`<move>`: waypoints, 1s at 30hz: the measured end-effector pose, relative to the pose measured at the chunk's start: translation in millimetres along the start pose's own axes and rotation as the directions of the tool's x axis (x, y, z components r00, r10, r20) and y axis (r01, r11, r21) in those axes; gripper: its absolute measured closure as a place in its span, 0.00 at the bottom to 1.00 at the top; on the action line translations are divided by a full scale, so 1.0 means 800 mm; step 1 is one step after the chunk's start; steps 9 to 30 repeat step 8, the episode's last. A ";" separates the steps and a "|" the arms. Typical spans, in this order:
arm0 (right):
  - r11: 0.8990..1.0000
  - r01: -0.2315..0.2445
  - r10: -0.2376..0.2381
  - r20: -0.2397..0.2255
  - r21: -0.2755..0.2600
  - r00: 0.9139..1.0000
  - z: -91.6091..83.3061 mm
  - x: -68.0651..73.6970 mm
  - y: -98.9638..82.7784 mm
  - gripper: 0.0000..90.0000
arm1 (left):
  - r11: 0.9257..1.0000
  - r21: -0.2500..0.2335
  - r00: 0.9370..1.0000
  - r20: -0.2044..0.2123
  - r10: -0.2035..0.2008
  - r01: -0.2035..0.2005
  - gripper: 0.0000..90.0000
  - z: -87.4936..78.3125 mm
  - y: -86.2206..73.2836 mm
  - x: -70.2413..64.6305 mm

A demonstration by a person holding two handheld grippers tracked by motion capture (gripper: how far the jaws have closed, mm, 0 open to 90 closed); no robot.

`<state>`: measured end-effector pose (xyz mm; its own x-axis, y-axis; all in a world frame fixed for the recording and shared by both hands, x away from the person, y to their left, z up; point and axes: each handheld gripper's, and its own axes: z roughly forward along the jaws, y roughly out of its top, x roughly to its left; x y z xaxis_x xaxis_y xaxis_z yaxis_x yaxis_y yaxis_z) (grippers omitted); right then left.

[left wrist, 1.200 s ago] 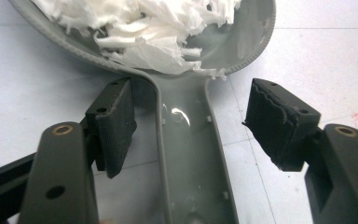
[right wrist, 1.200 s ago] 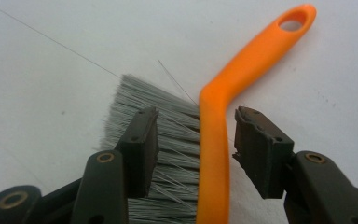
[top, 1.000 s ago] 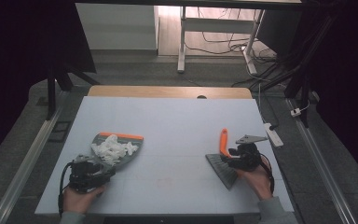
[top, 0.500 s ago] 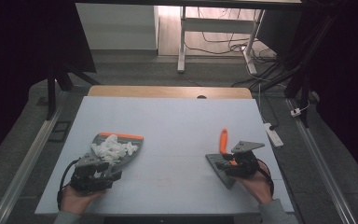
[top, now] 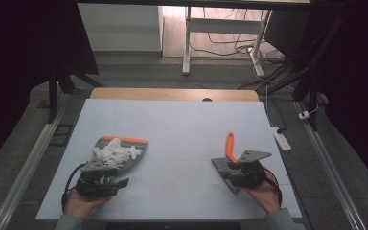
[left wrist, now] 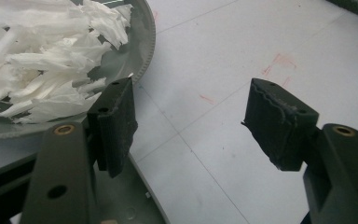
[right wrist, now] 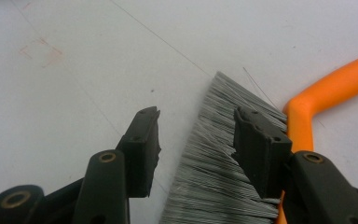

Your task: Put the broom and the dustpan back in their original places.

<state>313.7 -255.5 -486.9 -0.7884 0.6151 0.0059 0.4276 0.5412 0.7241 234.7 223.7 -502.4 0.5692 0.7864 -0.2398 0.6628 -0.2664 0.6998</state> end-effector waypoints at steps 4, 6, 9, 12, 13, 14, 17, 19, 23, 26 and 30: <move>1.000 0.004 -0.004 0.000 -0.001 1.000 0.001 0.000 0.000 0.56 | 1.000 0.002 1.000 -0.001 -0.003 0.003 0.38 0.000 0.000 0.001; 1.000 0.005 -0.005 -0.001 -0.003 1.000 0.001 0.001 0.000 0.56 | 1.000 0.009 1.000 0.004 -0.005 0.005 0.38 0.001 0.000 0.001; 1.000 0.006 -0.006 0.000 -0.005 1.000 0.000 0.001 0.001 0.56 | 1.000 0.009 1.000 0.000 -0.008 0.008 0.38 0.002 -0.001 0.001; 1.000 0.006 -0.006 0.000 -0.005 1.000 0.000 0.001 0.001 0.56 | 1.000 0.009 1.000 0.000 -0.008 0.008 0.38 0.002 -0.001 0.001; 1.000 0.006 -0.006 0.000 -0.005 1.000 0.000 0.001 0.001 0.56 | 1.000 0.009 1.000 0.000 -0.008 0.008 0.38 0.002 -0.001 0.001; 1.000 0.006 -0.006 0.000 -0.005 1.000 0.000 0.001 0.001 0.56 | 1.000 0.009 1.000 0.000 -0.008 0.008 0.38 0.002 -0.001 0.001; 1.000 0.006 -0.006 0.000 -0.005 1.000 0.000 0.001 0.001 0.56 | 1.000 0.009 1.000 0.000 -0.008 0.008 0.38 0.002 -0.001 0.001; 1.000 0.006 -0.006 0.000 -0.005 1.000 0.000 0.001 0.001 0.56 | 1.000 0.009 1.000 0.000 -0.008 0.008 0.38 0.002 -0.001 0.001; 1.000 0.006 -0.006 0.000 -0.005 1.000 0.000 0.001 0.001 0.56 | 1.000 0.009 1.000 0.000 -0.008 0.008 0.38 0.002 -0.001 0.001; 1.000 0.006 -0.006 0.000 -0.005 1.000 0.000 0.001 0.001 0.56 | 1.000 0.009 1.000 0.000 -0.008 0.008 0.38 0.002 -0.001 0.001; 1.000 0.006 -0.006 0.000 -0.005 1.000 0.000 0.001 0.001 0.56 | 1.000 0.009 1.000 0.000 -0.008 0.008 0.38 0.002 -0.001 0.001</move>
